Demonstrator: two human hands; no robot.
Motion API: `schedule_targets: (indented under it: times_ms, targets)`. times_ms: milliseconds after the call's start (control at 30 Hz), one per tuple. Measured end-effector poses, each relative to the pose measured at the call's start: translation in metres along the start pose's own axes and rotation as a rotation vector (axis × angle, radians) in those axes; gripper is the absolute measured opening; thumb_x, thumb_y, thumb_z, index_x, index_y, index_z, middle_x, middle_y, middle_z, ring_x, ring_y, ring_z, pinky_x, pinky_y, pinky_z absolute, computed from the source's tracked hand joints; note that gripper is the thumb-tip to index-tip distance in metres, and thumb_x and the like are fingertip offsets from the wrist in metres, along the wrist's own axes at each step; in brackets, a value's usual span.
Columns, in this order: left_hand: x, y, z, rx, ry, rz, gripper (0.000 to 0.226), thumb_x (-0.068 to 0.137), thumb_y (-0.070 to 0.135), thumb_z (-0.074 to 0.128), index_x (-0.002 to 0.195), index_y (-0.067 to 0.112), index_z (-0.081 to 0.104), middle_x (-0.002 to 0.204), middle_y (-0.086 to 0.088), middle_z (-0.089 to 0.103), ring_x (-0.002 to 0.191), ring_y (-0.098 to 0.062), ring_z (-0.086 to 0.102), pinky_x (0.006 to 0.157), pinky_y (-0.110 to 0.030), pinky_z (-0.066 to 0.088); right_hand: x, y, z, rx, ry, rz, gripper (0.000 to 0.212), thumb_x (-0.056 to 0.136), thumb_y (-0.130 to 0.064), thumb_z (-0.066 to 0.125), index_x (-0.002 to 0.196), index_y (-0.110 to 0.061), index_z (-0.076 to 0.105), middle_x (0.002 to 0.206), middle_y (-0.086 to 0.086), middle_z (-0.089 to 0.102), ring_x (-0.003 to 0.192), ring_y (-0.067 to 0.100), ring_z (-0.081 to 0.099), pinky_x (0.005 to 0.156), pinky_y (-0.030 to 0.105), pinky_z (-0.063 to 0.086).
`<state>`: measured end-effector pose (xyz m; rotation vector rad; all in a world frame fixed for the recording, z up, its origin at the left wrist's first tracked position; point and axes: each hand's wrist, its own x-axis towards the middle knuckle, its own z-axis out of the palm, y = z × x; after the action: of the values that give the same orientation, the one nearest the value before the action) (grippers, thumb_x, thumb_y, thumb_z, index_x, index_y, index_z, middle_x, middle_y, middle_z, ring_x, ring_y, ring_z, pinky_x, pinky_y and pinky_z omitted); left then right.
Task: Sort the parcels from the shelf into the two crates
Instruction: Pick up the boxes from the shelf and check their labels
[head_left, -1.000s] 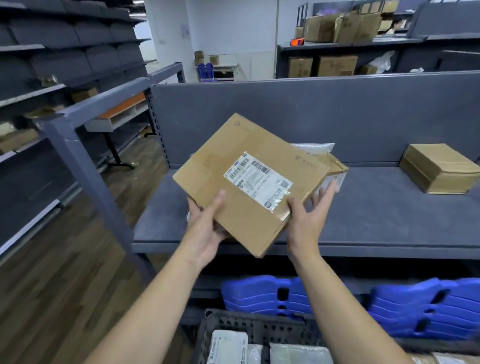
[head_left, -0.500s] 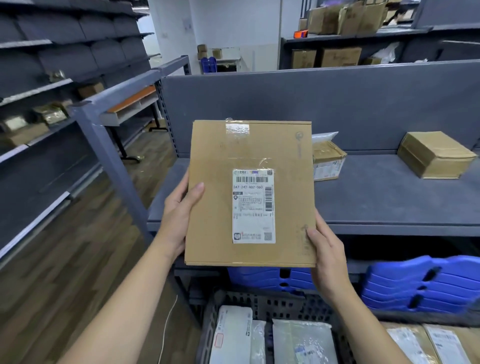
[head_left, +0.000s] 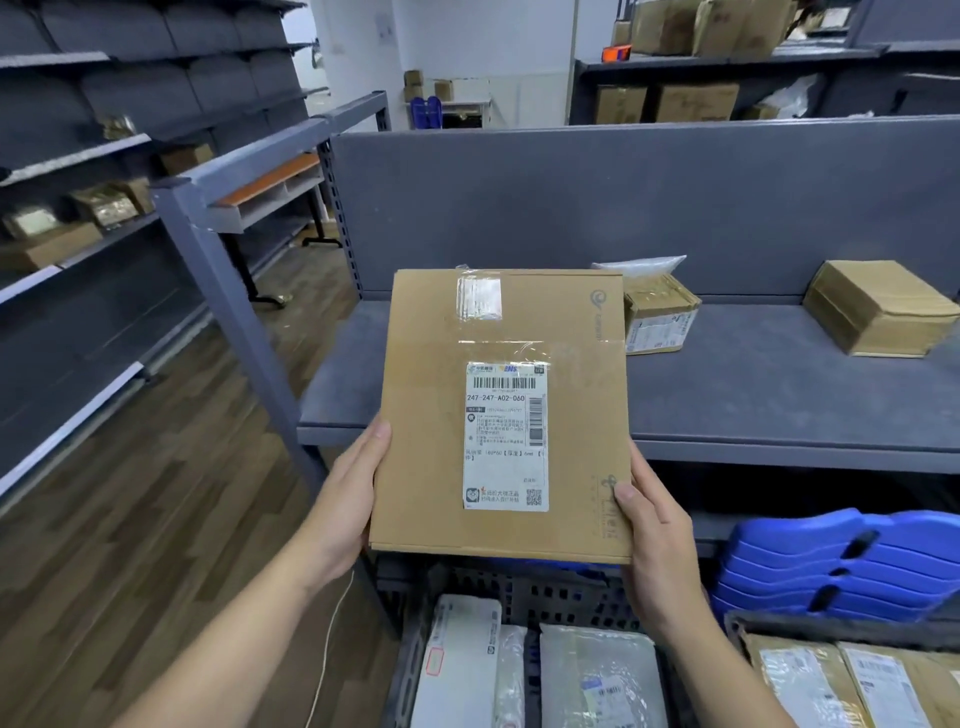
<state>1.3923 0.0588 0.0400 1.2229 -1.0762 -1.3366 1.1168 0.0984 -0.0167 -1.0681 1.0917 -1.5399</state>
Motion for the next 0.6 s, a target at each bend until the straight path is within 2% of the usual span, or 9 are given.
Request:
schedule_targets:
  times_ms: [100,167,233,267,333,400,467,533,600]
  targets:
    - [-0.003,-0.005,-0.002,0.056,0.025,0.052,0.058,0.098,0.053,0.041,0.145,0.024,0.058,0.138,0.010,0.067,0.133,-0.010,0.059,0.121,-0.045,0.038,-0.006,-0.001,-0.003,-0.034,-0.091,0.061,0.069,0.089,-0.051,0.064,0.154,-0.035,0.047,0.152,-0.014,0.055,0.143,0.013,0.051,0.122,0.050,0.034]
    - [-0.004,-0.004,0.000,0.067,0.079,0.087,0.060,0.095,0.055,0.042,0.141,0.023,0.061,0.133,0.013,0.070,0.129,-0.007,0.062,0.119,-0.043,0.040,-0.007,-0.005,-0.006,-0.024,-0.148,0.124,0.088,0.078,-0.067,0.075,0.155,-0.038,0.044,0.153,-0.015,0.054,0.142,0.013,0.051,0.121,0.048,0.037]
    - [-0.004,-0.004,0.002,0.047,0.093,0.108,0.058,0.094,0.054,0.042,0.138,0.021,0.063,0.128,0.012,0.073,0.125,-0.007,0.064,0.118,-0.043,0.042,-0.006,-0.009,-0.011,-0.018,-0.204,0.164,0.100,0.070,-0.071,0.081,0.156,-0.039,0.041,0.151,-0.014,0.057,0.138,0.015,0.056,0.116,0.044,0.045]
    - [-0.003,-0.004,0.002,0.039,0.097,0.105,0.058,0.094,0.053,0.043,0.137,0.020,0.064,0.128,0.012,0.073,0.125,-0.008,0.065,0.118,-0.043,0.042,-0.006,-0.011,-0.015,-0.032,-0.233,0.162,0.096,0.075,-0.065,0.082,0.157,-0.039,0.040,0.151,-0.013,0.057,0.137,0.016,0.057,0.114,0.044,0.047]
    - [-0.002,-0.004,0.004,0.032,0.110,0.103,0.059,0.093,0.054,0.043,0.137,0.020,0.064,0.127,0.011,0.073,0.124,-0.010,0.065,0.117,-0.044,0.043,-0.004,-0.011,-0.022,-0.080,-0.273,0.147,0.078,0.092,-0.038,0.076,0.158,-0.039,0.036,0.150,-0.012,0.058,0.135,0.017,0.059,0.114,0.046,0.045]
    - [0.000,-0.005,0.005,0.021,0.114,0.102,0.061,0.093,0.055,0.043,0.138,0.021,0.064,0.127,0.009,0.074,0.124,-0.011,0.066,0.116,-0.045,0.044,-0.003,-0.011,-0.027,-0.102,-0.292,0.163,0.074,0.096,-0.019,0.065,0.159,-0.042,0.034,0.146,-0.010,0.061,0.130,0.018,0.063,0.113,0.047,0.046]
    - [0.004,-0.006,0.007,0.004,0.108,0.102,0.062,0.092,0.057,0.044,0.139,0.021,0.063,0.128,0.007,0.073,0.124,-0.013,0.066,0.116,-0.047,0.044,-0.002,-0.010,-0.026,-0.101,-0.291,0.168,0.071,0.098,-0.017,0.060,0.159,-0.043,0.034,0.145,-0.006,0.062,0.129,0.022,0.064,0.109,0.050,0.049]
    - [0.009,-0.005,0.007,-0.050,0.071,0.088,0.064,0.095,0.058,0.042,0.146,0.022,0.058,0.133,0.004,0.071,0.128,-0.016,0.063,0.115,-0.048,0.044,0.000,-0.009,-0.022,-0.069,-0.215,0.122,0.063,0.101,-0.023,0.059,0.158,-0.038,0.037,0.145,-0.005,0.062,0.130,0.024,0.063,0.104,0.050,0.052]
    - [0.015,-0.003,0.005,-0.188,0.047,0.077,0.064,0.101,0.062,0.035,0.155,0.029,0.045,0.135,-0.003,0.070,0.127,-0.025,0.064,0.105,-0.050,0.048,0.005,-0.012,-0.013,0.107,-0.090,0.117,0.051,0.104,-0.029,0.055,0.154,-0.027,0.046,0.141,0.003,0.065,0.120,0.025,0.067,0.086,0.049,0.060]
